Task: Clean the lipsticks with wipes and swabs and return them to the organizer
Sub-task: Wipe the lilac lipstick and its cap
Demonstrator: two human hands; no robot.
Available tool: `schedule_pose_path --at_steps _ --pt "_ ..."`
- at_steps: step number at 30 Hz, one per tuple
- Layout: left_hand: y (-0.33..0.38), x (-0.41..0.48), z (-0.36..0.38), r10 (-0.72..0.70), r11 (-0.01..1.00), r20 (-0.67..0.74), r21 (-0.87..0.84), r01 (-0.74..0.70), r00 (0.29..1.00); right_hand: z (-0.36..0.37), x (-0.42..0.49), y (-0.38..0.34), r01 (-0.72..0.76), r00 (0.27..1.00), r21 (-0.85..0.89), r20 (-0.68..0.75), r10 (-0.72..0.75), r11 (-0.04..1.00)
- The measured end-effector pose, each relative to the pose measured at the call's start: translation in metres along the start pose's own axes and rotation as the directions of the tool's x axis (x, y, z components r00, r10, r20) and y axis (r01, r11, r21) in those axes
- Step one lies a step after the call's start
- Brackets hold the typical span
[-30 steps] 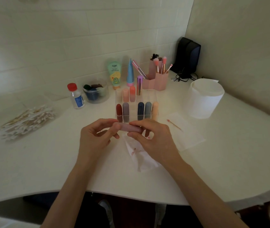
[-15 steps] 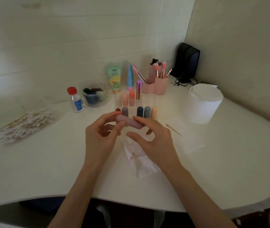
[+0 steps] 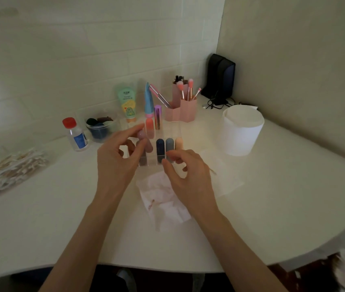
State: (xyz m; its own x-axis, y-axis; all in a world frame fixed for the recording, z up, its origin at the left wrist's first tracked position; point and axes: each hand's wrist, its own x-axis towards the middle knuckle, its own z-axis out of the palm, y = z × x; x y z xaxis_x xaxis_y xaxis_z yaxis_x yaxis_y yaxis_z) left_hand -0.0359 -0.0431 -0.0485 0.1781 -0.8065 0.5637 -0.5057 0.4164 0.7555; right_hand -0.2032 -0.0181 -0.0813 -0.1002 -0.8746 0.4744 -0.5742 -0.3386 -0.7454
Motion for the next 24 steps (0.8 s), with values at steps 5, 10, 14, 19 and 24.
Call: schedule_pose_path --at_steps 5,10,14,19,24 --pt "-0.006 0.004 0.005 0.05 0.991 0.079 0.121 -0.059 0.996 0.0 0.0 -0.001 -0.013 1.0 0.001 0.005 0.013 1.0" --pt "-0.012 0.009 0.009 0.107 0.938 0.096 0.321 -0.133 0.99 -0.001 -0.001 -0.002 -0.017 1.0 -0.017 0.012 0.017 1.0" --pt "-0.018 0.012 0.013 0.088 0.888 0.114 0.441 -0.13 0.99 0.0 -0.001 -0.003 -0.004 1.0 -0.017 0.003 0.005 1.0" --pt "-0.023 0.013 0.015 0.066 0.878 0.154 0.46 -0.131 0.986 0.0 -0.001 -0.003 0.006 1.0 -0.017 0.003 -0.005 1.0" --pt "-0.026 0.013 0.014 0.072 0.87 0.174 0.47 -0.147 0.982 0.0 0.0 -0.003 0.007 1.0 -0.004 0.014 -0.007 1.0"
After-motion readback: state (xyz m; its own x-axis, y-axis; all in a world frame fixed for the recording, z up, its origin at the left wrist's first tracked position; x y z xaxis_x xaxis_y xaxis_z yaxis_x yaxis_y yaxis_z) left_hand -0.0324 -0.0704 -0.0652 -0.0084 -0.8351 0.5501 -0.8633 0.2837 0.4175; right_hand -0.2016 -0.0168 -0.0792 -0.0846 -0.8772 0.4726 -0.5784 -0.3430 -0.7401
